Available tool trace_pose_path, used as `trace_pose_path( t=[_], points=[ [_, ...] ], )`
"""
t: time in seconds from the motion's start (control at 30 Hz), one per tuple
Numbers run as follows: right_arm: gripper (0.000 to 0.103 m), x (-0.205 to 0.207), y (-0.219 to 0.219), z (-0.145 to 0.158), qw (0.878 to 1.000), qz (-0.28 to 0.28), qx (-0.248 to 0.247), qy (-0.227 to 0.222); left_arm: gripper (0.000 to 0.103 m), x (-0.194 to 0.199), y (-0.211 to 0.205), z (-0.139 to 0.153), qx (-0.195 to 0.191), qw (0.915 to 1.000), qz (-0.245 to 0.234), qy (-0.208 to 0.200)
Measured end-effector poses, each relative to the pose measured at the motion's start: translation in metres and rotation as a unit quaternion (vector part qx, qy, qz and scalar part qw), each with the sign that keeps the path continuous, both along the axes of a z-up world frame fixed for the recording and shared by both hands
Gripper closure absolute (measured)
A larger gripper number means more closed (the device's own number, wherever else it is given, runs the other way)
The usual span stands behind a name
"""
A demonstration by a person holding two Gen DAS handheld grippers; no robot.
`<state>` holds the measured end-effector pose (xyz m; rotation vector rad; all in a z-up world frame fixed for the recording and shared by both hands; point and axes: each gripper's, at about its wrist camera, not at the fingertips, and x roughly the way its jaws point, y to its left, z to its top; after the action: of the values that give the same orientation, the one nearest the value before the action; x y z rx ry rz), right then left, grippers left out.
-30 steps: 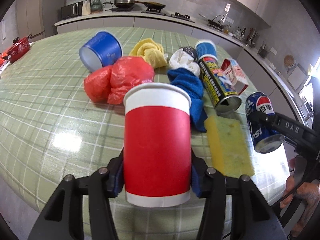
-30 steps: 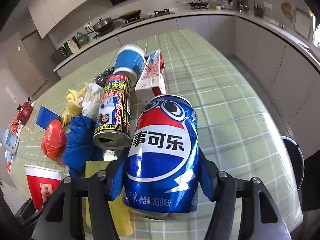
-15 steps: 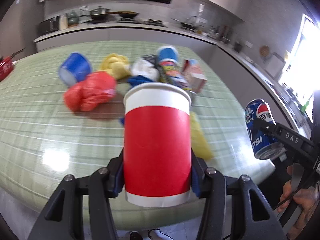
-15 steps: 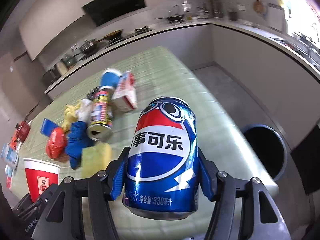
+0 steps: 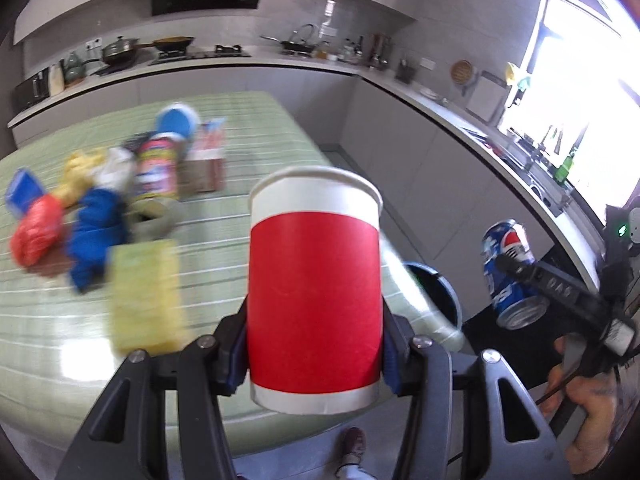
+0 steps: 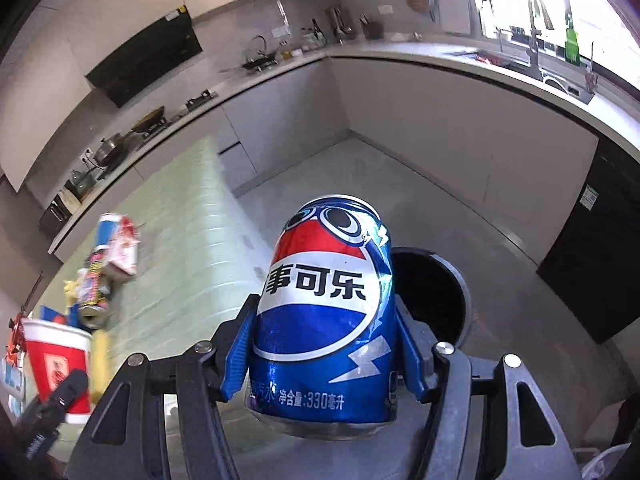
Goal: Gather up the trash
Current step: 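Carry the red cup and Pepsi can over the black bin and release both, then move both open tools back over the island items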
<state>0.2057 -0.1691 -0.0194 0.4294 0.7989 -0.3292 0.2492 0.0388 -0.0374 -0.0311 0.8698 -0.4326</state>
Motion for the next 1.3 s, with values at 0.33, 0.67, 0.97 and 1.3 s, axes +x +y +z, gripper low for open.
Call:
trace_pose_path(
  t=[0.33, 0.67, 0.97, 1.3],
  points=[
    [0.039, 0.058, -0.109, -0.093, 0.992, 0.085, 0.018, 0.093, 0.05, 0.037, -0.145, -0.034, -0.003, 0.9992, -0.007, 0.039],
    [0.028, 0.099, -0.146, -0.171, 0.975, 0.146, 0.038, 0.16, 0.047, 0.053, -0.21, -0.093, 0.043, 0.9945, 0.017, 0.094],
    [0.028, 0.094, -0.183, -0.158, 0.983, 0.113, 0.029, 0.14, 0.032, 0.058, -0.24, -0.119, 0.085, 0.9864, 0.019, 0.139],
    [0.028, 0.084, -0.188, -0.112, 0.989, 0.091, 0.005, 0.119, 0.02, 0.038, -0.228, -0.057, 0.078, 0.9929, 0.016, 0.088]
  ],
)
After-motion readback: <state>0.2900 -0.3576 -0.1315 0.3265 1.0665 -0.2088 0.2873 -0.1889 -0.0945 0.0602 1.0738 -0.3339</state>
